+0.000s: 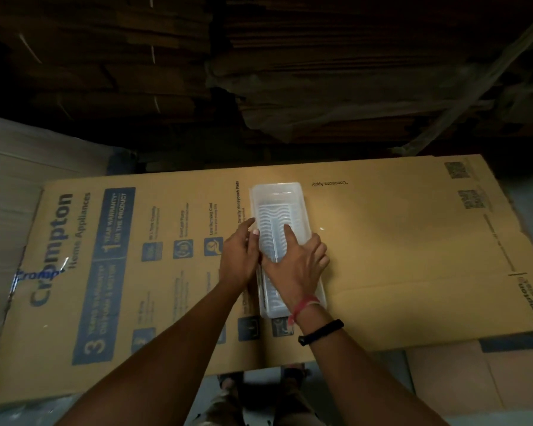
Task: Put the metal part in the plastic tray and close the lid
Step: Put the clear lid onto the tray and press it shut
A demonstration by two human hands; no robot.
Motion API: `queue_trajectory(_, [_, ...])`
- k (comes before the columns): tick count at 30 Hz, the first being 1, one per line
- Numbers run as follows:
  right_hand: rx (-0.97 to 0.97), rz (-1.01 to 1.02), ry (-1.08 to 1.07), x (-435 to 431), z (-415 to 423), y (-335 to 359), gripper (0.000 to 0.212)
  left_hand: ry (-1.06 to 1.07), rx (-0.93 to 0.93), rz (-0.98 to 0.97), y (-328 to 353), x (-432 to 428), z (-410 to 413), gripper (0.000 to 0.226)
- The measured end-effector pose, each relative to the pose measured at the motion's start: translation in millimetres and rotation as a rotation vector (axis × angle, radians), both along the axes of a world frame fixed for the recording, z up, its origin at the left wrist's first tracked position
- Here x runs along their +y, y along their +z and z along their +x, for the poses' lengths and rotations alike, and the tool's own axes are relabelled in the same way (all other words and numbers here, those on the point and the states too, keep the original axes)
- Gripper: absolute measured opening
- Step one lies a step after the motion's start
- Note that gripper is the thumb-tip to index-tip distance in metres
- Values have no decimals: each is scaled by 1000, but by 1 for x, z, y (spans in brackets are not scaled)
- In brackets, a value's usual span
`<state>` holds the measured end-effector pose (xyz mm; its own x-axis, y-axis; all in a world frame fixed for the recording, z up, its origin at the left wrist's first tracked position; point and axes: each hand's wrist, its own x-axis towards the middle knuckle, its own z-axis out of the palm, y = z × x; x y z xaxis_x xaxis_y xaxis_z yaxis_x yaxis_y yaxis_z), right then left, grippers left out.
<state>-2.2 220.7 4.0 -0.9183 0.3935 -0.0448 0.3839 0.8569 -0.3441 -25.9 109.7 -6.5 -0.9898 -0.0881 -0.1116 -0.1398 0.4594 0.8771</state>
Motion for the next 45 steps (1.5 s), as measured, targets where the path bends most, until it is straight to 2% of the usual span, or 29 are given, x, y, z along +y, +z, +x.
queue_trajectory(3, [-2, 4, -6, -9, 1, -5, 83, 33, -30, 16, -4, -3, -2, 39])
queue_trajectory(8, [6, 25, -8, -11, 0, -7, 84, 67, -82, 25, -10, -5, -10, 19])
queue_trajectory(13, [43, 37, 25, -11, 7, -12, 82, 119, -137, 155, -17, -3, -12, 32])
queue_trajectory(22, [40, 1, 64, -6, 11, -20, 83, 183, -240, 223, -23, 5, -16, 25])
queue_trajectory(26, [111, -214, 52, 7, 9, -16, 79, 196, -299, 176, -20, 15, -15, 26])
queue_trajectory(28, [149, -289, 28, 22, 14, -17, 64, 197, -268, 128, -19, 18, -13, 26])
queue_trajectory(31, [115, -288, -37, 40, 30, -25, 40, 225, -211, 33, -17, 25, -3, 27])
queue_trajectory(36, [46, -322, -61, 45, 34, -34, 44, 336, -150, -135, -23, 40, 12, 42])
queue_trajectory(45, [25, -494, -49, 48, 22, -36, 47, 335, -116, -191, -24, 42, 0, 49])
